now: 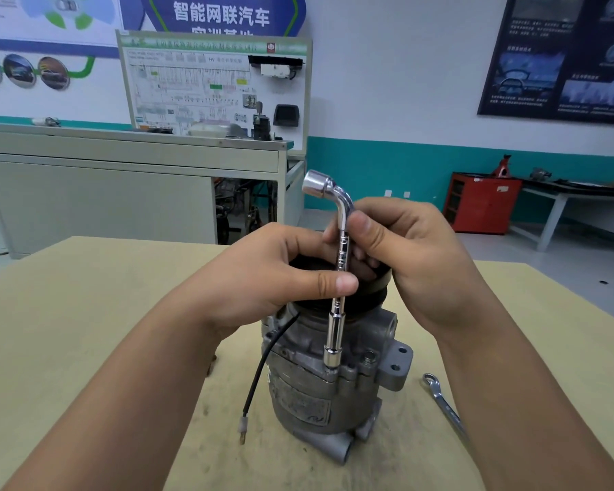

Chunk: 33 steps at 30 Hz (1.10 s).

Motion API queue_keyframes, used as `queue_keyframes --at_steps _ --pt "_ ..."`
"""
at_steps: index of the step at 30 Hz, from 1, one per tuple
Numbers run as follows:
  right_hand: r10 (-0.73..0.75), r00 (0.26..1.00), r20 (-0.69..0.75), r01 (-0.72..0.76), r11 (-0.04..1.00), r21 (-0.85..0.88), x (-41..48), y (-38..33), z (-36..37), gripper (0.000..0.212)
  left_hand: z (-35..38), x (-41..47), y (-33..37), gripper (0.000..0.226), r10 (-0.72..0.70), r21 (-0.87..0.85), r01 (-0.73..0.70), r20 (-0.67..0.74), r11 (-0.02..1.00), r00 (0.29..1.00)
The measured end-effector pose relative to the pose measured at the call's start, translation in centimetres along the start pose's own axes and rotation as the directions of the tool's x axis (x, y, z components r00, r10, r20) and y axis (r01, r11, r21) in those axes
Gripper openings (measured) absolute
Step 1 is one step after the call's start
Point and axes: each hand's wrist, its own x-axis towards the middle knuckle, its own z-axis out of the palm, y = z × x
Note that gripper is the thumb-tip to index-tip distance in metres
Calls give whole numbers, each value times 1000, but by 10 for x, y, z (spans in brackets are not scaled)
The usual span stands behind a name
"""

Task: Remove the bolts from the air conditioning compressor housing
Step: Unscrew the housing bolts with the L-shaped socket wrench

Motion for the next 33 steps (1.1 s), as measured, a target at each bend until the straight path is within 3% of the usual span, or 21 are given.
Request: queue_keyframes --at_steps 4,7,11,14,19,24,30,33 --pt "-11 1000 0 11 1000 -5 -1 0 -1 21 0 1 -2 21 13 -11 -13 -2 1000 1000" --pt "4 999 -48 -1 998 68 -1 0 0 3 1 0 -2 16 20 16 -19 -39 1000 999" --pt "11 998 -62 -8 999 41 0 0 4 10 4 0 -1 48 24 12 -24 -59 1000 998" --pt "-16 997 -76 18 1000 26 0 -2 5 6 5 1 -1 54 12 10 -11 -59 1000 998" --pt "-9 997 -74 12 999 50 -1 1 3 9 0 0 -4 22 6 -27 -6 -1 1000 1000" --pt "-11 1000 -15 12 997 74 -2 0 2 13 -2 2 -7 22 9 -32 -9 -4 999 1000" --pt "6 1000 22 -5 1000 -17 -2 -2 -2 18 -1 2 -5 53 3 -7 -3 -15 1000 1000" --pt "28 1000 4 -28 1000 -4 -2 -3 2 8 2 0 -2 62 13 21 -12 -58 1000 998"
